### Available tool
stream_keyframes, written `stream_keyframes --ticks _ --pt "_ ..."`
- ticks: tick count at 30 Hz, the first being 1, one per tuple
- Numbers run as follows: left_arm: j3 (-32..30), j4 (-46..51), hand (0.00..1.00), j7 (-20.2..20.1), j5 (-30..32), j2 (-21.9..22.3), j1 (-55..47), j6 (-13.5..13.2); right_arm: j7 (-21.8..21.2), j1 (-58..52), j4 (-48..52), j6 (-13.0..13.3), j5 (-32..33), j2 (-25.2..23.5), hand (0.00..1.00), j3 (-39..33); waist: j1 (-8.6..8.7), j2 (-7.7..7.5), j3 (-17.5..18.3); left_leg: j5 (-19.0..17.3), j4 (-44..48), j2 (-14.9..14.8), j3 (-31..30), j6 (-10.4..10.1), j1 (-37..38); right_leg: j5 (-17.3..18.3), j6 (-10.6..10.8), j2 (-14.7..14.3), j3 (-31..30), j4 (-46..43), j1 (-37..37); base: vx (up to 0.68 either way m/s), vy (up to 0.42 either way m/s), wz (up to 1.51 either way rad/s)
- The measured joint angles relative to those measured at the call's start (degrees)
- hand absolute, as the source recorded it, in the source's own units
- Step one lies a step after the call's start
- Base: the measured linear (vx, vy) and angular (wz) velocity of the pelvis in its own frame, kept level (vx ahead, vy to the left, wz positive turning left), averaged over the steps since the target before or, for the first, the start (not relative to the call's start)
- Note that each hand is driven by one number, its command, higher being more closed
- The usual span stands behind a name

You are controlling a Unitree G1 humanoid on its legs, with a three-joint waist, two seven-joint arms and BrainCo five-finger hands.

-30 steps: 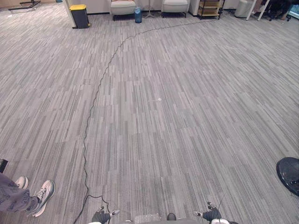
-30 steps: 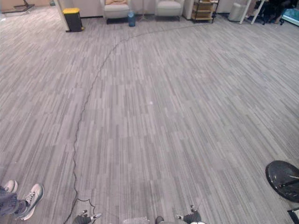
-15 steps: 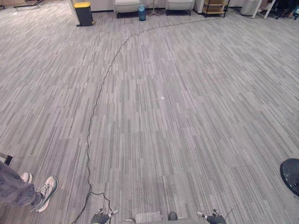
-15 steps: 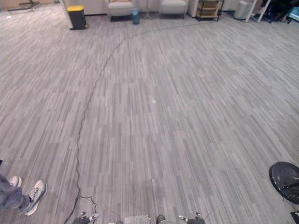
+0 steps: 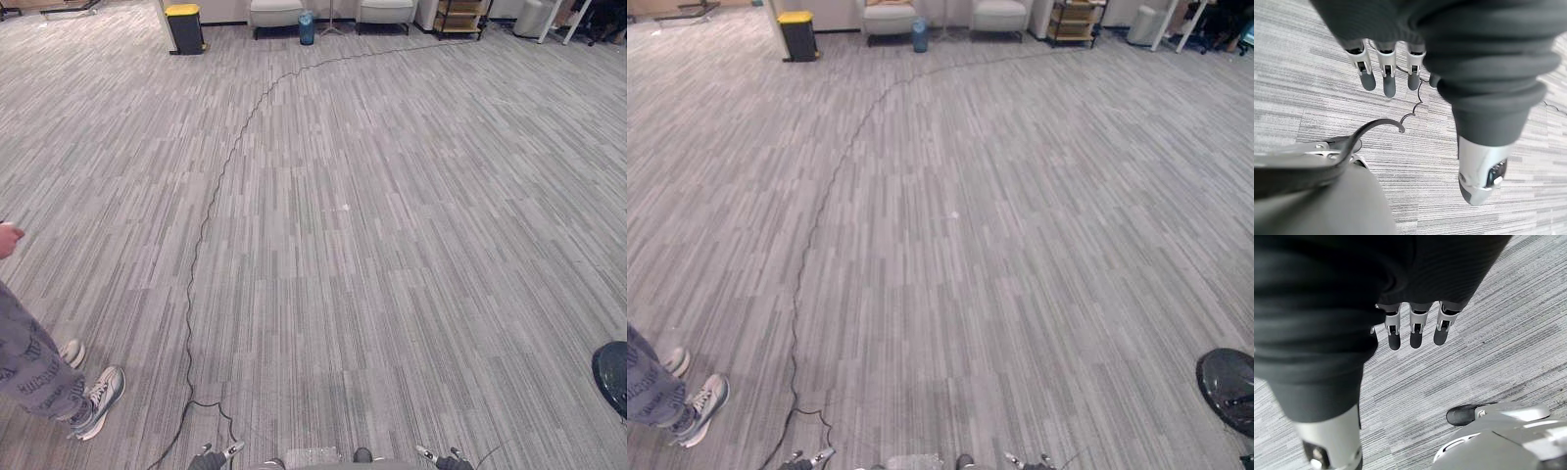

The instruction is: Pick up cushions and gather them together orderly.

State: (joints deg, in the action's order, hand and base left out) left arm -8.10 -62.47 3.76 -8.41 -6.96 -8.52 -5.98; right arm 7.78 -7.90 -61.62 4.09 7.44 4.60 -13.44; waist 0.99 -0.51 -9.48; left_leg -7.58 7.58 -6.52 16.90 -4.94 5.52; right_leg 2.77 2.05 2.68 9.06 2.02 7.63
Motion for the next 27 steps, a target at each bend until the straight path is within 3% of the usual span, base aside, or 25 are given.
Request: stream_keyframes --ticks 2,3,5,6,8,10,11,12,13,14,15,16,17,18,19,20,21,22,23,24,26,27 --pt "-2.57 1.17 0.0 0.0 -0.78 1.35 -0.29 0.08 -0.05 -0.75 1.71 -0.01 0.06 -0.09 0.0 0.05 -0.21 1.22 -0.65 -4.66 9.33 -3.67 0.15 -0.83 -2.88 2.34 -0.91 -1.69 -0.53 -2.99 -0.56 -0.01 -0.039 -0.1" --pt "-3.44 2.13 0.0 -0.05 -0.79 1.7 -0.71 0.07 -0.02 -1.31 2.75 0.09 0.06 -0.25 0.0 0.07 -0.35 1.29 -0.78 -5.24 12.23 -4.51 0.46 -1.1 -3.83 2.73 -0.99 -2.01 -0.71 -3.42 -0.47 0.01 -0.022 -0.17" --pt "-4.85 4.21 0.0 -0.11 -0.95 1.86 -1.22 0.0 0.07 -1.65 4.22 0.06 0.06 -0.91 0.0 0.09 -0.92 -0.14 -1.84 -4.18 25.17 -6.59 1.63 -0.2 -9.94 3.88 -1.96 -1.16 -2.08 -5.03 -0.45 0.03 -0.004 -0.21" --pt "-5.04 4.44 0.0 -0.07 -1.23 2.05 -1.32 -0.03 0.1 -1.59 4.41 0.09 0.08 -0.94 0.0 0.01 -1.24 -0.06 -1.87 -4.87 27.82 -6.48 1.5 0.53 -11.81 4.23 -1.87 -0.51 -2.64 -5.29 -0.51 0.06 0.023 -0.31" --pt "-4.9 4.37 0.0 -0.04 -1.97 2.47 -1.71 -0.01 0.07 -1.48 4.32 -0.06 0.04 -0.47 0.0 0.02 -1.41 0.33 -1.95 -5.54 24.08 -4.76 1.76 0.77 -14.08 4.79 -1.39 1.57 -4.26 -5.41 -0.76 0.11 0.121 -0.41" --pt "-4.93 4.39 0.0 0.04 -2.46 3.01 -1.71 -0.1 0.06 -1.02 4.06 -0.13 -0.1 0.13 0.0 0.11 -1.44 0.94 -2.18 -3.73 13.17 -2.23 0.81 0.02 -15.02 5.06 -0.94 3.34 -6.2 -3.63 -0.85 0.18 0.252 -0.51" --pt "-4.87 4.36 0.0 0.05 -2.98 3.56 -1.74 -0.24 0.11 -0.62 4.07 -0.09 -0.09 0.77 0.0 0.1 -1.6 2.12 -2.06 -1.61 4.73 -1.57 -0.32 -1.54 -15.33 5.08 -0.67 3.41 -7.38 -0.84 -0.81 0.37 0.327 -0.65" --pt "-4.8 3.31 0.0 0.07 -3.03 3.71 -1.34 -0.91 0.17 0.16 3.63 -0.15 -0.09 1.76 0.0 0.1 -2.45 3.47 -2.3 1.86 5.12 -1.77 0.07 -1.16 -15.84 5.32 1.7 2.87 -7.96 -2.58 -0.66 0.31 0.227 -0.55" --pt "-4.43 3.3 0.0 0.02 -3.03 2.76 -1.16 -1.1 0.19 0.25 3.05 -0.14 -0.11 1.07 0.0 0.12 -2.5 1.83 -2.44 1.77 6.52 -0.65 0.33 -1.03 -16.43 6.37 1.98 3.77 -7.88 -5.25 -0.69 0.46 0.192 -0.12" --pt "-4.4 3.23 0.0 -0.01 -2.98 2.05 -0.92 -1.1 0.14 0.41 1.75 -0.15 -0.14 0.21 0.0 -0.3 -2.49 0.69 -2.14 0.73 10.44 0.39 -0.31 0.61 -17.67 9.15 3.63 5.38 -7.41 -6.7 -0.27 0.34 0.164 0.18" --pt "-4.5 3.32 0.0 -0.02 -2.98 1.9 -1.24 -1.18 0.14 0.42 1.14 -0.17 -0.3 -0.06 0.0 -0.31 -2.6 -0.24 -1.53 -1.24 14.32 1.35 -0.11 3.43 -18.96 11.76 3.65 6.52 -7.52 -8.07 -0.89 0.58 0.297 0.16" --pt "-4.26 3.08 0.0 -0.09 -2.8 1.1 -1.52 -1.03 0.02 0.3 -0.56 -0.17 -0.61 -0.28 0.0 -0.63 -3.22 -1.68 0.7 -4.98 16.33 3.52 0.69 4.4 -19.26 15.34 4.87 8.75 -8.33 -16.45 -3.07 0.43 0.249 0.05" --pt "-4.28 2.72 0.0 -0.11 -2.67 1.02 -1.26 -1.03 -0.02 0.59 -0.59 -0.16 -0.62 -0.26 0.0 -0.72 -3.25 -1.99 0.69 -5.71 16.35 4.02 0.84 4.6 -18.76 16.19 6.2 9.3 -8.68 -22.18 -5.0 0.5 0.218 0.01" --pt "-4.09 2.02 0.0 0.01 -2.11 0.61 -0.68 -0.93 -0.4 1.51 -0.19 -0.08 -0.63 -0.23 0.0 -0.78 -3.09 -2.48 -0.06 -7.54 15.97 5.09 0.99 5.02 -15.43 13.39 8.66 10.25 -10.88 -40.76 -12.32 0.35 0.119 0.1" --pt "-3.24 2.08 0.0 0.05 -1.76 0.05 -0.66 -0.92 -0.48 1.77 -0.2 -0.09 -0.61 -0.43 0.0 -0.67 -2.86 -3.02 -0.35 -8.15 15.09 5.78 0.78 5.27 -13.22 9.39 9.2 10.76 -11.43 -47.85 -15.24 0.54 0.172 0.17" --pt "-1.4 2.21 0.0 0.17 -1.67 -0.91 -0.62 -0.84 -0.59 1.84 -0.2 -0.03 -0.61 -0.66 0.0 -0.49 -2.37 -3.1 -1.18 -9.16 12.32 6.83 -0.32 5.77 -7.83 4.81 6.27 11.64 -10.14 -59.2 -18.99 0.48 0.117 0.17" --pt "-0.94 2.19 0.0 0.21 -1.67 -1.12 -0.68 -0.79 -0.63 1.88 -0.2 0.01 -0.6 -0.68 0.0 -0.45 -2.18 -3.16 -1.24 -9.41 11.38 6.9 -0.66 5.78 -6.16 5.73 4.86 11.66 -9.08 -61.15 -19.74 0.6 0.099 0.24" --pt "0.1 2.13 0.0 0.53 -1.59 -1.43 -0.62 -0.75 -0.79 2.14 0.17 0.62 -0.6 -0.71 0.0 -0.08 -1.04 -2.99 -1.26 -9.82 8.02 6.66 -2.03 6.31 -0.87 9.4 2.1 11.15 -4.03 -63.03 -22.22 0.53 0.026 0.24" --pt "0.86 2.13 0.0 0.54 -1.8 -1.71 -0.21 -0.74 -0.95 2.32 0.33 1.12 -0.6 -0.57 0.0 0.49 -0.44 -2.83 -1.38 -10.09 6.03 6.23 -2.52 6.16 1.58 11.92 1.35 10.64 -0.79 -61.51 -24.08 0.66 0.003 0.4" --pt "1.43 2.01 0.0 0.46 -1.84 -1.67 1.22 -0.75 -1.01 3.02 1.13 1.4 -0.6 -0.45 0.0 0.43 0.13 -2.13 -1.93 -10.33 3.92 5.14 -3.12 6.01 4.38 13.62 -0.02 9.4 4.05 -55.85 -27.01 0.7 -0.026 0.47" --pt "1.79 2.03 0.0 0.42 -1.84 -0.41 3.46 -0.83 -1.01 3.11 1.72 1.27 -0.62 0.32 0.0 0.41 0.47 -0.61 -2.93 -10.24 0.91 3.84 -3.83 5.54 8.29 12.01 -0.82 6.69 7.95 -42.68 -30.37 0.57 -0.045 0.49" --pt "2.95 2.04 0.0 0.34 -1.84 0.53 4.57 -0.86 -1.02 3.17 1.72 1.06 -0.64 0.41 0.0 0.34 1.17 0.04 -3.59 -10.23 -1.04 3.4 -4.9 5.52 11.04 6.8 -0.75 4.68 8.83 -30.08 -31.98 0.72 -0.118 0.58"
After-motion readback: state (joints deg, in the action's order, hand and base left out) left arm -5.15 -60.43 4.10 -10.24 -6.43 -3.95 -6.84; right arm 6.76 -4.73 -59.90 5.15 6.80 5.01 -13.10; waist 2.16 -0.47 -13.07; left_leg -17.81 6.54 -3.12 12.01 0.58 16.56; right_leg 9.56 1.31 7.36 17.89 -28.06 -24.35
